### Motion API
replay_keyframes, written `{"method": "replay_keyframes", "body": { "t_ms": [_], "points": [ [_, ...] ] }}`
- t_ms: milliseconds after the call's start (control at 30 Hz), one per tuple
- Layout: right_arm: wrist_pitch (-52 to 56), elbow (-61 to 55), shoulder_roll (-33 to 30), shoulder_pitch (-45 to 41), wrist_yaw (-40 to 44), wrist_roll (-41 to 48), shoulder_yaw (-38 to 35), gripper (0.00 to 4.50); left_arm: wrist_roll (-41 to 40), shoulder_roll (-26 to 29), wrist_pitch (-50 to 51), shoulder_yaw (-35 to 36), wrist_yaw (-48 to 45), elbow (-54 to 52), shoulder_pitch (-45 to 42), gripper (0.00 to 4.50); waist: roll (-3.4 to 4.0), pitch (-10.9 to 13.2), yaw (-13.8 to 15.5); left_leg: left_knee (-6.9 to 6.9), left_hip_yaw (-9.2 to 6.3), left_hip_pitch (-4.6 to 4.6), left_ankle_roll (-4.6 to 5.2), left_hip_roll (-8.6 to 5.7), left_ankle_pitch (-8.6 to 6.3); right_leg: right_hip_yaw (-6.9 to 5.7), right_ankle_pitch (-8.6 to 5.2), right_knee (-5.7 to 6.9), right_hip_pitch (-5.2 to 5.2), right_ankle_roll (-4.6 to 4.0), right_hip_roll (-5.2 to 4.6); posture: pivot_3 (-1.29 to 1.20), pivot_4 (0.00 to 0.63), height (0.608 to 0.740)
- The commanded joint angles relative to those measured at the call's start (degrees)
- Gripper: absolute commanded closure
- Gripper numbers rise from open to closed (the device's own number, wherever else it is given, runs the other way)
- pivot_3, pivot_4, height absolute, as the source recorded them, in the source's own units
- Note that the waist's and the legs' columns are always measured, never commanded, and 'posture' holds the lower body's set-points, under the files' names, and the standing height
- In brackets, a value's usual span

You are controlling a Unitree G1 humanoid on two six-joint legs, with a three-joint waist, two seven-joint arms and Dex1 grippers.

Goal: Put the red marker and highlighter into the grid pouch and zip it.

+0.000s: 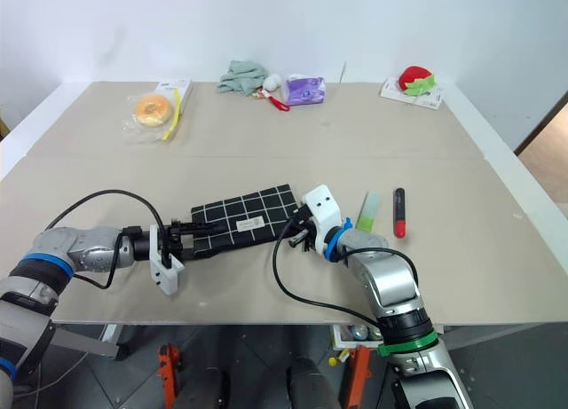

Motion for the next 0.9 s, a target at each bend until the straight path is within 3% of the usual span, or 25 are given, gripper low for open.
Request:
{"method": "replay_keyframes", "body": {
  "t_ms": [33, 100, 333, 567, 667, 900],
  "points": [
    [0.5, -1.14, -0.3, 0.5, 0.41, 0.08, -0.09, 4.5, 2.97, 0.64, 1.29, -3.84, 2.16, 1.81, -0.82, 3.63, 0.14, -0.1, 0.14, 0.0, -0.02, 0.01, 0.0, -0.01, 0.0, -0.02, 0.0, 0.0, 0.02, 0.01, -0.01, 0.0, 0.15, 0.74],
    [0.51, -1.11, -0.26, 0.31, 0.51, 0.07, 0.01, 4.5, 3.04, 0.77, 1.43, -4.99, 3.16, 2.52, -1.37, 4.48, 0.46, -0.28, 0.15, 0.0, -0.01, 0.05, -0.01, -0.08, 0.02, -0.01, -0.01, -0.01, 0.06, 0.03, -0.08, 0.0, 0.15, 0.74],
    [-1.17, -1.41, 0.01, 0.31, 0.71, 0.45, -1.0, 4.5, 0.46, 0.73, 1.29, -7.14, 3.22, 4.22, -2.15, 4.48, 0.51, -0.29, -0.02, -0.1, 0.01, 0.57, 0.06, -0.09, 0.12, 0.0, -0.01, -0.04, 0.46, 0.04, -0.07, 0.0, 0.15, 0.74],
    [-0.44, -9.64, -0.56, 1.48, 2.44, 11.86, -14.65, 4.5, -8.09, -0.38, 1.55, -6.2, -3.79, 3.28, -1.26, 4.48, 0.53, -0.27, 0.01, -0.18, 0.03, 0.52, 0.05, -0.11, 0.12, 0.01, -0.04, -0.15, 0.47, 0.09, -0.12, 0.0, 0.15, 0.74],
    [3.59, -10.62, -1.62, 1.23, 2.12, 15.54, -17.86, 3.59, -11.58, -0.89, 2.31, -5.74, -7.15, 2.07, -0.36, 4.5, 0.53, -0.27, 0.05, -0.2, 0.03, 0.52, 0.05, -0.12, 0.12, 0.0, -0.06, -0.19, 0.5, 0.11, -0.15, 0.0, 0.15, 0.74],
    [12.71, -11.22, -5.19, 3.64, -0.92, 14.84, -14.89, 0.22, -16.03, -2.41, 4.64, -4.87, -13.01, 0.62, 0.99, 4.5, 0.55, -0.26, 0.18, -0.21, 0.05, 0.52, 0.05, -0.19, 0.12, 0.01, -0.12, -0.22, 0.52, 0.06, -0.25, 0.0, 0.15, 0.74]
  ]
}}
